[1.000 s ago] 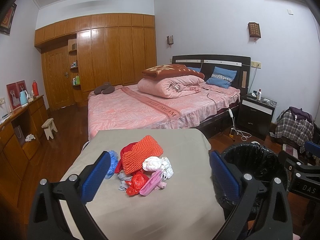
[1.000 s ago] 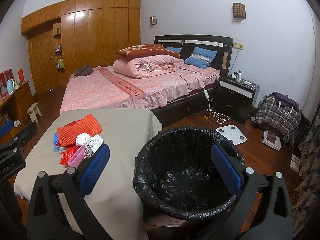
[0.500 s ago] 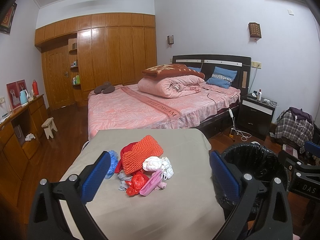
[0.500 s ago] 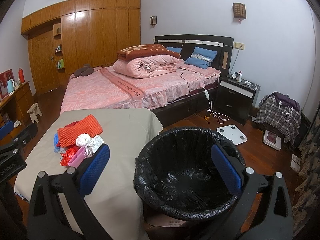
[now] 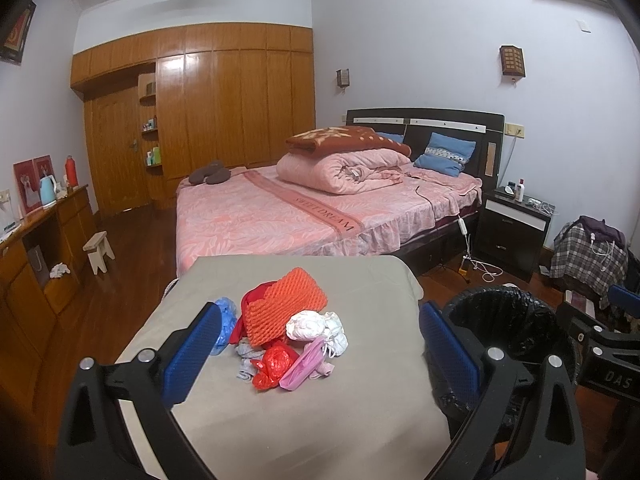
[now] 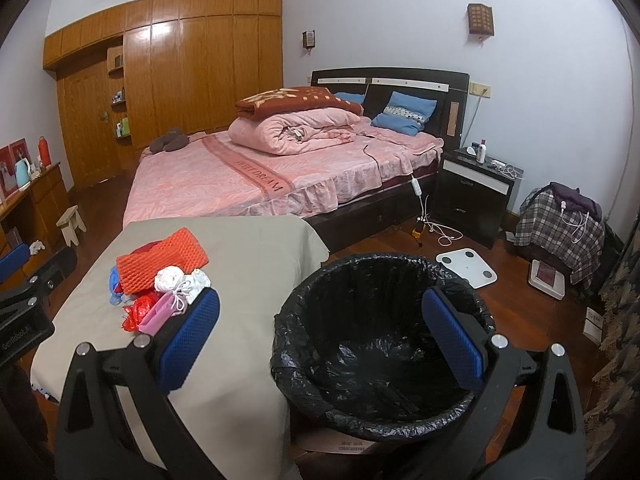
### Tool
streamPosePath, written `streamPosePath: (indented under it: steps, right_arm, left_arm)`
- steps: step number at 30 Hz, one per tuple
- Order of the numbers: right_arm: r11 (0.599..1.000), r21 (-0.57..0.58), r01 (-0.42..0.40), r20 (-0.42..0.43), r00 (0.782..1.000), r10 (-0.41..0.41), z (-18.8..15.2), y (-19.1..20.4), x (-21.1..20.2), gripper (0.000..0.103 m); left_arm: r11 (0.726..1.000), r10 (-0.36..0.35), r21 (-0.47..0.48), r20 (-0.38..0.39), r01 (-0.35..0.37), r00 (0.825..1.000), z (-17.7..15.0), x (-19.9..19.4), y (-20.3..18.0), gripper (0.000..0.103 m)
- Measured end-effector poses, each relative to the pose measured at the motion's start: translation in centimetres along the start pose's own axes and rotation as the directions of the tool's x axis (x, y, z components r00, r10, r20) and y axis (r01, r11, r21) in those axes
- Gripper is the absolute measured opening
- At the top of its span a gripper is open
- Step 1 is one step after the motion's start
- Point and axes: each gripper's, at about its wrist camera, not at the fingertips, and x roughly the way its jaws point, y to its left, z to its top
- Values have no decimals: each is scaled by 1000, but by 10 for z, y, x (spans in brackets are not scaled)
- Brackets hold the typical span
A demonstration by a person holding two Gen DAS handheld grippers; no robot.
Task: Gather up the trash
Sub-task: 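Grasp the red plastic bag with the left tool while the right tool reaches toward the pink bag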
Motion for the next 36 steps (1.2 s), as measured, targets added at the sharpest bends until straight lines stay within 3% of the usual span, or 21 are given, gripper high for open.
streamPosePath:
  steps: [5,10,17,22,24,26,36]
  right_arm:
    - [1000,-5,-17,3,1000,17,1,8,10,98]
    - [998,-10,-64,9,998,64,2,25,33,98]
    - [990,-44,-130,8,991,131,1,60,78,98]
    - [984,-55,-167,1,986,168,-4,87,121,94]
    - [983,-70,-171,-15,985,170,-8,94,135,82]
    - [979,-63,-193,-40,981,190,-13,99,148,79]
    - [978,-80,-195,-89,978,188,-33,116,186,76]
  left_arm:
    - [1000,13,-8,4,-13,1000,0,5,3,97]
    - [997,81,-15,16,-81,997,-8,23,23,97]
    - [988,157,7,-57,-157,986,-36,73,67,97]
    - [987,159,19,-101,-158,982,-58,107,82,97]
    - [989,150,19,-123,-149,981,-65,120,84,96]
    - [991,132,9,-141,-132,981,-71,130,84,92]
    - [997,83,20,-211,-81,974,-91,179,84,86]
